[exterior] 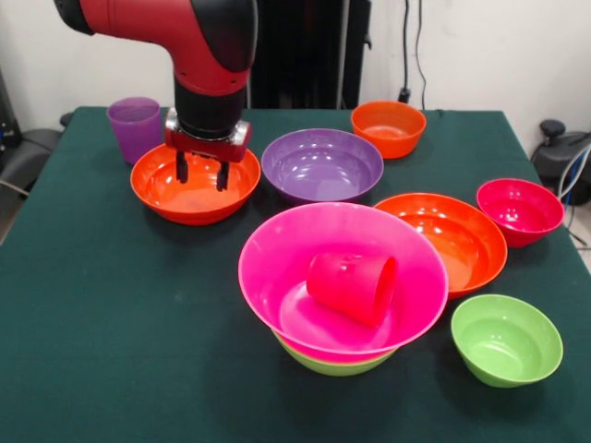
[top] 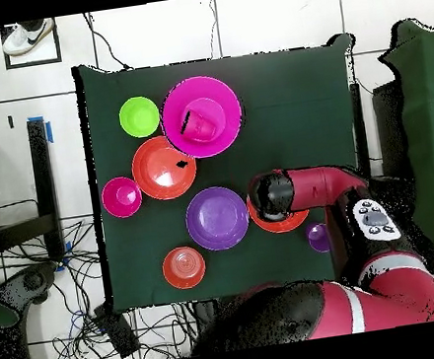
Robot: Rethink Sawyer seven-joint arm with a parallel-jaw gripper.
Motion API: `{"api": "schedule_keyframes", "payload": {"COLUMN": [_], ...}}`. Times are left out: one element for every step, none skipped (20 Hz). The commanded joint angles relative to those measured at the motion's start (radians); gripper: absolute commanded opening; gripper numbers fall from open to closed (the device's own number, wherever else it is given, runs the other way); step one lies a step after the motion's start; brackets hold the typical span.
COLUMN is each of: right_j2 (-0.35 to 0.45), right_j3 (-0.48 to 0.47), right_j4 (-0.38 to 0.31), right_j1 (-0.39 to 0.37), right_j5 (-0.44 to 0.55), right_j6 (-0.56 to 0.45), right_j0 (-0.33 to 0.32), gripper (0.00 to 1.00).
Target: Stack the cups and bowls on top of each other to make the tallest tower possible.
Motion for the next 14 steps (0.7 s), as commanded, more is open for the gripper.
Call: {"api": "schedule_keyframes", "payload": {"right_j2": [0.059, 0.060, 0.061, 0.061, 0.064, 0.067, 0.067, 0.067, 0.068, 0.065, 0.065, 0.066, 0.064, 0.062], "right_j3": [0.052, 0.053, 0.053, 0.050, 0.051, 0.047, 0.043, 0.041, 0.039, 0.036, 0.039, 0.040, 0.044, 0.045], "right_j4": [0.066, 0.071, 0.077, 0.083, 0.088, 0.096, 0.106, 0.117, 0.127, 0.136, 0.142, 0.150, 0.152, 0.155], "right_j1": [0.073, 0.069, 0.066, 0.064, 0.062, 0.061, 0.055, 0.046, 0.037, 0.029, 0.019, 0.015, 0.012, 0.012], "right_j5": [-0.110, -0.105, -0.100, -0.097, -0.095, -0.091, -0.078, -0.063, -0.048, -0.032, -0.022, -0.019, -0.019, -0.021], "right_j6": [0.166, 0.160, 0.155, 0.152, 0.148, 0.148, 0.150, 0.151, 0.152, 0.153, 0.149, 0.148, 0.146, 0.143], "right_j0": [0.017, 0.019, 0.021, 0.023, 0.023, 0.027, 0.035, 0.043, 0.051, 0.059, 0.063, 0.065, 0.068, 0.067], "gripper": [1.00, 1.00, 1.00, 1.00, 1.00, 1.00, 1.00, 1.00, 1.00, 1.00, 1.00, 1.00, 1.00, 1.00]}}
